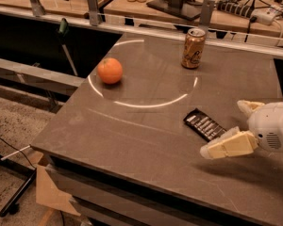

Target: Move rxbar chocolate near orange

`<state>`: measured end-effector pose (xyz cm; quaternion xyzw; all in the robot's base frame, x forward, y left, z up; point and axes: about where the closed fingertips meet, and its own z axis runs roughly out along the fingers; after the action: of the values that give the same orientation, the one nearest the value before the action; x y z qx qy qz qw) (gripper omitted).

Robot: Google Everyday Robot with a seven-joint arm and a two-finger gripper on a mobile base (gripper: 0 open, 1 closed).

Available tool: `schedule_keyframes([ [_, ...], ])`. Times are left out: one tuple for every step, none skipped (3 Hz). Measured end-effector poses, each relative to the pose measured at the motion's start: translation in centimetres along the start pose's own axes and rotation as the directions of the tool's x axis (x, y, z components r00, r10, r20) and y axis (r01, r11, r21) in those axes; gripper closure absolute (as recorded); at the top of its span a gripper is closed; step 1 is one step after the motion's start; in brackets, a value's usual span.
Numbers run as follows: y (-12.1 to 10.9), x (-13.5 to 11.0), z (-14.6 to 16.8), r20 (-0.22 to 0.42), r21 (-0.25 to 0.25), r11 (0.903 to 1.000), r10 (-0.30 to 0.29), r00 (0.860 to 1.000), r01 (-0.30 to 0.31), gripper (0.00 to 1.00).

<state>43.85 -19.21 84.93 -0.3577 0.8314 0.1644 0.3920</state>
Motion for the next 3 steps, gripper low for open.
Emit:
schedule_keyframes([
  [0.11, 0.51, 0.29, 0.017, -0.015, 0.9992, -0.035, 0.999, 0.036, 0.00],
  [0.18, 0.97, 0.34, 0.023, -0.024, 0.9984, -0.050, 0.998, 0.051, 0.00],
  [0.35, 1.29, 0.31, 0.023, -0.027, 0.9970, -0.072, 0.997, 0.073, 0.19],
])
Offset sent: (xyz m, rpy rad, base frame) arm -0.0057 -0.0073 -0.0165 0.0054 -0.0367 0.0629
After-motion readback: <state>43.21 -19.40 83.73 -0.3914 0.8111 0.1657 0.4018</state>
